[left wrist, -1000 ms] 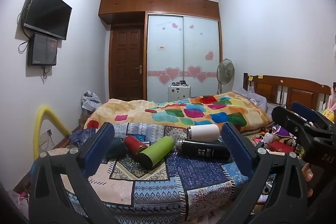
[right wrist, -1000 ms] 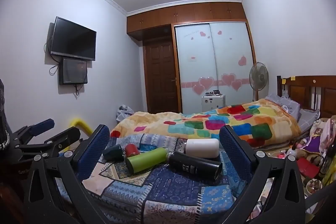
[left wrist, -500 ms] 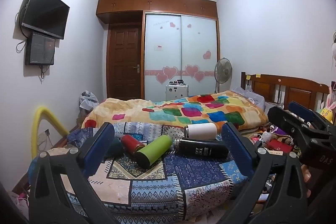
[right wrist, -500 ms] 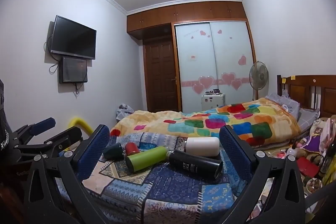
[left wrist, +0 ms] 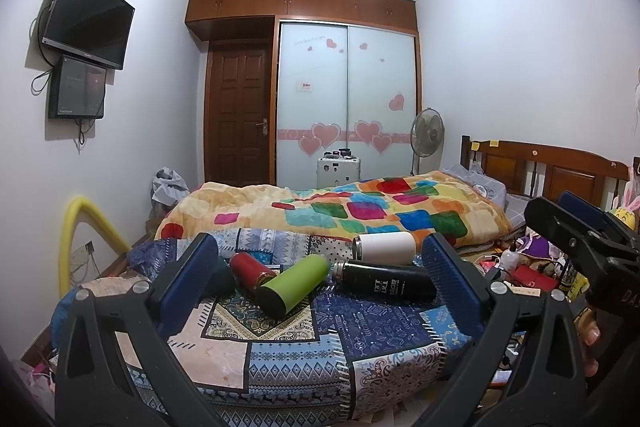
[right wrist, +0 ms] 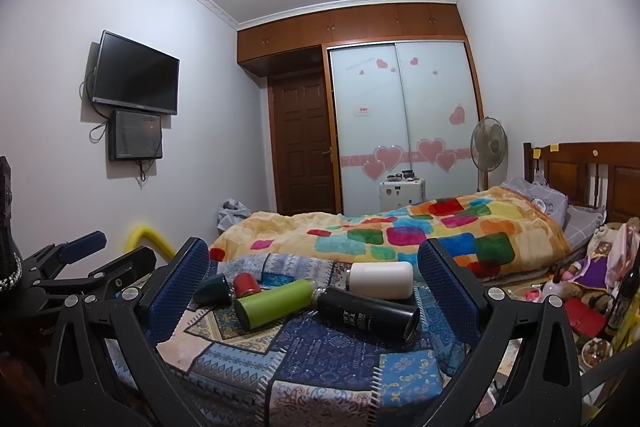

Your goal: Flip cup upright

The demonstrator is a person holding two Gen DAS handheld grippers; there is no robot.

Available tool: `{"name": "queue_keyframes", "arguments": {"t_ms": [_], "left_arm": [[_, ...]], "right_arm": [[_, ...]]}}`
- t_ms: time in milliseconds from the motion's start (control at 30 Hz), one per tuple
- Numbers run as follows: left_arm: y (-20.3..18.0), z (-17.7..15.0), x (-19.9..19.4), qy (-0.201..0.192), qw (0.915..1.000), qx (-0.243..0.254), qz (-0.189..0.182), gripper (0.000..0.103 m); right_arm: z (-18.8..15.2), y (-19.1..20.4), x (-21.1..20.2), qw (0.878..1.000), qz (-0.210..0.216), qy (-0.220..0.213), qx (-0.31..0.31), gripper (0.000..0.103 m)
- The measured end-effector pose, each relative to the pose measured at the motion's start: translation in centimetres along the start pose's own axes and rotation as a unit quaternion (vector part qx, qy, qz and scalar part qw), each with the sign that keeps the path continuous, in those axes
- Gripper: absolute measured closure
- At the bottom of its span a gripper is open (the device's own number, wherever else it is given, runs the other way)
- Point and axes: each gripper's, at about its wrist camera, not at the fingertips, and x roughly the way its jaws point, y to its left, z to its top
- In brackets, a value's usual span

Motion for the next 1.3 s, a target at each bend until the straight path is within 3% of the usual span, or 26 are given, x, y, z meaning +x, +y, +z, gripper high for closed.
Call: {"name": "queue_keyframes", "arguments": {"t_ms": [1300], "left_arm": [[-0.23,0.05,0.09,-0.003,1.0000,-0.001,-0.004,0.000]], "right_arm": [[0.40,0.57,0.02,1.000,0.008,-0.003,-0.002,0.000]]}}
